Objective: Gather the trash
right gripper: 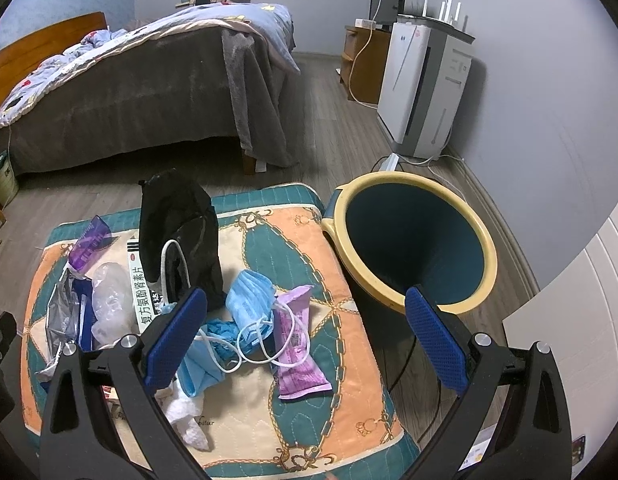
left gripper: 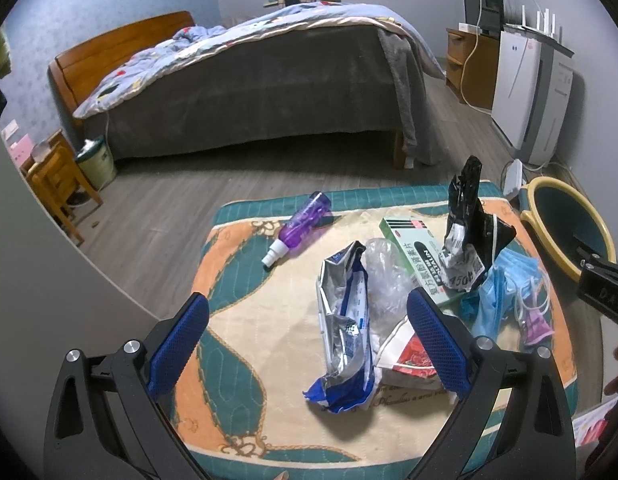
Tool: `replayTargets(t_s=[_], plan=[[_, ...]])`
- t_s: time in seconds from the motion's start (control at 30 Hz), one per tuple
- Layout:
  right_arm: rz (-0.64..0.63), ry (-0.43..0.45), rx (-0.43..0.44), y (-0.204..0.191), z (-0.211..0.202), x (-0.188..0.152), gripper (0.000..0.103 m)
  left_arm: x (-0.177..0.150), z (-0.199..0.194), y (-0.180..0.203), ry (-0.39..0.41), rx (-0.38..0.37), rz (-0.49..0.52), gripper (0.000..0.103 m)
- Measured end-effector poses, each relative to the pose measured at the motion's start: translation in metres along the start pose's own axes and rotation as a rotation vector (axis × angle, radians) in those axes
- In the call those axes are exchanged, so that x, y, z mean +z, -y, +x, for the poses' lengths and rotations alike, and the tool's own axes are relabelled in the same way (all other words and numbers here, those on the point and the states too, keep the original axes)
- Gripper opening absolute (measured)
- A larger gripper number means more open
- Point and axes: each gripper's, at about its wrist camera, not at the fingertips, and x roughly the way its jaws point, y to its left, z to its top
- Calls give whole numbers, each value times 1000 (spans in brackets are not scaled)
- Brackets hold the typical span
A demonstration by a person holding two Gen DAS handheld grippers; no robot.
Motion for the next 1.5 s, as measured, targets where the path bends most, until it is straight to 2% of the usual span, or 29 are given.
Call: replayTargets(t_s=[0.23, 0.4, 0.5, 0.6, 0.73, 0.8, 0.9, 1.0, 1.1, 1.2, 1.3, 1.5], plan=[[19, -29, 20, 0, 2, 2, 98, 1, -1, 2, 6, -6, 16, 98], [80, -133, 128, 1, 7, 16, 98, 8, -4, 4, 35, -10, 20, 98], [84, -112, 189, 5, 4, 38, 98, 13, -4, -2, 45, -42, -3, 98], [49, -71, 226, 6, 2, 59, 98, 20, 1, -14, 33, -74, -56, 98], [-51, -101, 214, 0, 21, 72, 98, 28, 10, -31, 49, -65, -115, 98], [-6, -139, 216, 3, 33, 72, 98, 34, 20, -40, 28, -88, -133, 98], [77, -206, 267, 4, 54, 75, 98, 46, 36, -49, 11, -71, -98, 98], [63, -184, 282, -3, 64, 81, 97, 58, 49, -52, 26, -28, -41, 98], [35, -158, 271, -12, 71, 86, 97, 67, 59, -53, 30, 8, -31, 98], [39, -159, 281, -18, 80, 91, 97, 75, 79, -57, 4, -23, -30, 98], [56, -171, 311, -25, 89, 94, 97, 79, 94, -59, 6, -15, -10, 98], [-18, -176, 316, -49, 101, 95, 97, 77, 128, -64, -51, -69, -30, 97]])
